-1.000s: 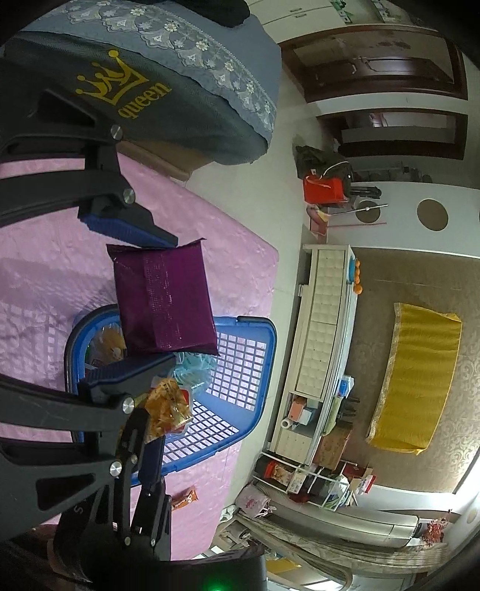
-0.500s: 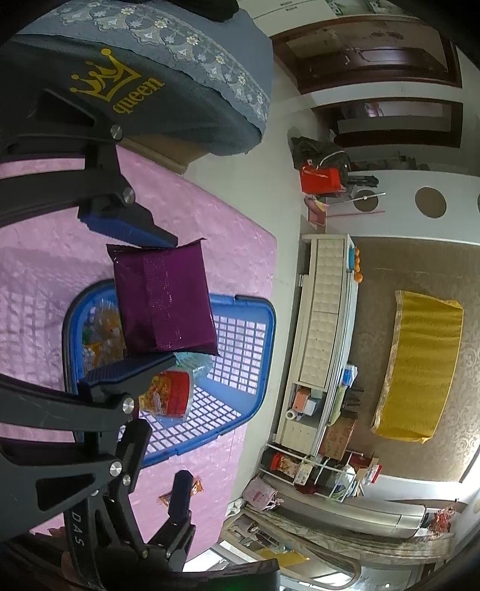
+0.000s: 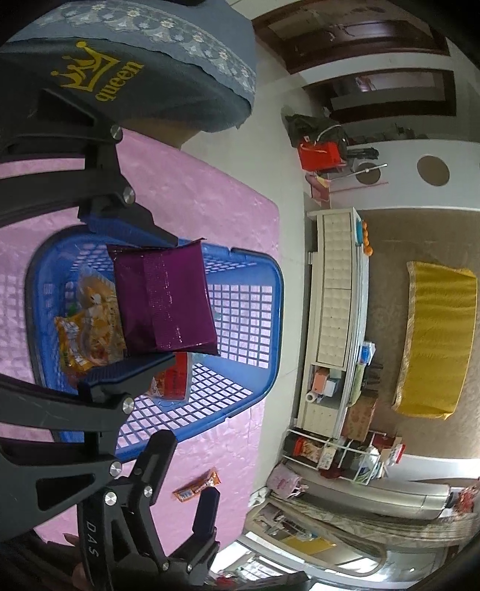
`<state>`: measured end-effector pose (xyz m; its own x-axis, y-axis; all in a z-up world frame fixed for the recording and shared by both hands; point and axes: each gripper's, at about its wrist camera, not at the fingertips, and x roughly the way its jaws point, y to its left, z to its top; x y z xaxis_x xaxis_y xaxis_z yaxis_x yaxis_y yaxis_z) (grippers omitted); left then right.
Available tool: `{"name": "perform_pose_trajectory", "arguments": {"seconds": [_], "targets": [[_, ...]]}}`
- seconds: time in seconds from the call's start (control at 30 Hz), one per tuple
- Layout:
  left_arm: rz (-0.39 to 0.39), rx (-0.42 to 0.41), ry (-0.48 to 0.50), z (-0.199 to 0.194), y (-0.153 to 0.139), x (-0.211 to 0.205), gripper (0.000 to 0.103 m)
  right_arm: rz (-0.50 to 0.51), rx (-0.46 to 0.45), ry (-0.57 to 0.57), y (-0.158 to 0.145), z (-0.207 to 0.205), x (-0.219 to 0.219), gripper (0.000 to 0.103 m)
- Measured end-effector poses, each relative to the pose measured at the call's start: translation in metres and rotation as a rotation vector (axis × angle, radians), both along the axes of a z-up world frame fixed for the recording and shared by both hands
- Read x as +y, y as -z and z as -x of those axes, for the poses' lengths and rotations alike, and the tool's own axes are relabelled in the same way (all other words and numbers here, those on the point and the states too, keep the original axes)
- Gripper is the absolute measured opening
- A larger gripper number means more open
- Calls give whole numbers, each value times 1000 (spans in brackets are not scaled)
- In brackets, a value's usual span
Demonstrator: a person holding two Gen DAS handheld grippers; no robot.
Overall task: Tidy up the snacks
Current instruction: 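Lower the purple pouch into the basket and open the left gripper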
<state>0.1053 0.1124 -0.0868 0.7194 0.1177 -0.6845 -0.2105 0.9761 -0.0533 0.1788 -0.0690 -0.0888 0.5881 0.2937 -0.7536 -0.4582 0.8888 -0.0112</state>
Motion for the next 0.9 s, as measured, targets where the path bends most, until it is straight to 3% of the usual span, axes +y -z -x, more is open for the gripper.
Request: {"name": "perform_pose_trajectory", "arguments": {"seconds": [0.27,0.4,0.63,0.8,0.9], "targets": [[15,41,28,-30,17,3,54,-13,41,31,16,-18,-8,103],[31,60,32,-41,25,7,54,40,-8,26,20,-19,-6,103],[22,76,39,-48,32,7,54,10,24,38,25,-28,-10,103],[23,80,84,-48,30,3,70,30,-8,45,25,-21,-12,103],[25,83,77,-45,29,2,71,8,4,61,22,-18,-19,103]]}}
